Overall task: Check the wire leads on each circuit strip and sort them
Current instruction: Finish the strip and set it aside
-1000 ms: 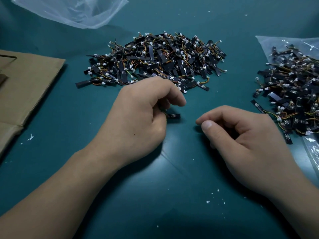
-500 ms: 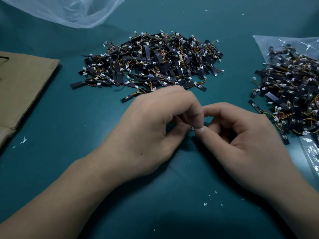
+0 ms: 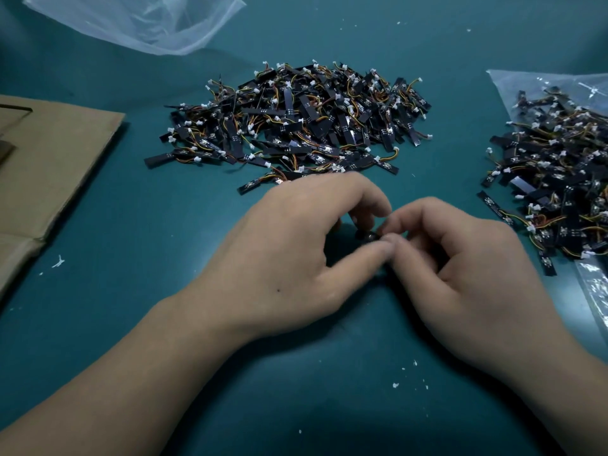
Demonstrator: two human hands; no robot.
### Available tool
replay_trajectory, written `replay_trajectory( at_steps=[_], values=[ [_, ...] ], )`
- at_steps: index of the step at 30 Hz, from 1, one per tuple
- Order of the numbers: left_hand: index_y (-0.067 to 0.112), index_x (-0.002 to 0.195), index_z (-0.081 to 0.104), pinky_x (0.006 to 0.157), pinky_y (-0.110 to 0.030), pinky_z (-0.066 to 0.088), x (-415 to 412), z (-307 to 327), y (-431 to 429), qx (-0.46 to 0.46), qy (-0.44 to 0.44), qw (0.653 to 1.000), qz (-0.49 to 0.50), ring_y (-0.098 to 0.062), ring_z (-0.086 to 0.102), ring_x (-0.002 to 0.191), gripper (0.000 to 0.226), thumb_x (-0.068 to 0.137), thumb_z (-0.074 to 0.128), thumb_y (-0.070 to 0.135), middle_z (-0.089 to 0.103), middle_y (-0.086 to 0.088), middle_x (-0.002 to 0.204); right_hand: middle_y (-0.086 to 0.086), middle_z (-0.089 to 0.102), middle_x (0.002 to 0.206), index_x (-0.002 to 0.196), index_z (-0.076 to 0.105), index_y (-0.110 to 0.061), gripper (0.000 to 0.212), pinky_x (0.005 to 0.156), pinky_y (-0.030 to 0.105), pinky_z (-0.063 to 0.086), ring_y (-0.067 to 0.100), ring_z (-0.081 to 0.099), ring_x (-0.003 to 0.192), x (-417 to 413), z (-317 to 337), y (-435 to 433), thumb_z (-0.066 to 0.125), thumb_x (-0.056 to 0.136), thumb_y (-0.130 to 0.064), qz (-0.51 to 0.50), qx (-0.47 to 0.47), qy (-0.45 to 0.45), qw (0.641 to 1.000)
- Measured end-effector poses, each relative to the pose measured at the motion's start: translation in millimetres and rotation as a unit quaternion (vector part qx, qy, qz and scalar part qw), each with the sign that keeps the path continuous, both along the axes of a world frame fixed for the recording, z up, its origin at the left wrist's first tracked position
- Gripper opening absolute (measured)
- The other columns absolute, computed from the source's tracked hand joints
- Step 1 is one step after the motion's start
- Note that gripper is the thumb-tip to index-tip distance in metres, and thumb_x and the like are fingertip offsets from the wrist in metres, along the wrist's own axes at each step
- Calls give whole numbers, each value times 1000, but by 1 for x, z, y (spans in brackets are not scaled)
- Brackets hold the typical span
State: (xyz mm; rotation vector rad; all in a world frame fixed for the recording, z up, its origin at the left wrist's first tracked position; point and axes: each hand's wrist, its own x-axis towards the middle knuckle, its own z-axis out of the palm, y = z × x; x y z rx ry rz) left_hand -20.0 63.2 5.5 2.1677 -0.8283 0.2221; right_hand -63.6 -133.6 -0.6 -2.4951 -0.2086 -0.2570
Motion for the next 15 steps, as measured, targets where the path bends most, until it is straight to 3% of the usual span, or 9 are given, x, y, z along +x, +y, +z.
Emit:
replay_trajectory(
  at_steps=[4, 9, 15],
  values=[
    [19, 95, 79, 73, -16, 44, 4, -2, 1, -20, -18, 1000, 11, 2, 55, 74, 7, 89, 79, 16, 71, 11, 85, -2, 57, 61, 96, 63, -35, 7, 53, 32, 43, 17, 53, 55, 0, 0, -1, 61, 94, -41, 2, 48, -9, 999],
    [19, 95, 76, 71, -5, 35, 4, 0, 2, -44, -2, 999, 32, 8, 51, 73, 8, 90, 78, 14, 63, 19, 84, 2, 52, 57, 91, 65, -31, 7, 51, 19, 36, 17, 47, 51, 2, 0, -2, 67, 93, -38, 11, 102, -6, 995],
    [20, 93, 74, 72, -7, 38, 3, 1, 2, -25, 14, 999, 31, 4, 55, 75, 2, 93, 72, 19, 67, 16, 85, 1, 53, 59, 87, 67, -30, 9, 51, 14, 35, 14, 46, 50, 2, -1, -3, 69, 92, -37, 17, 119, -1, 993]
  ],
)
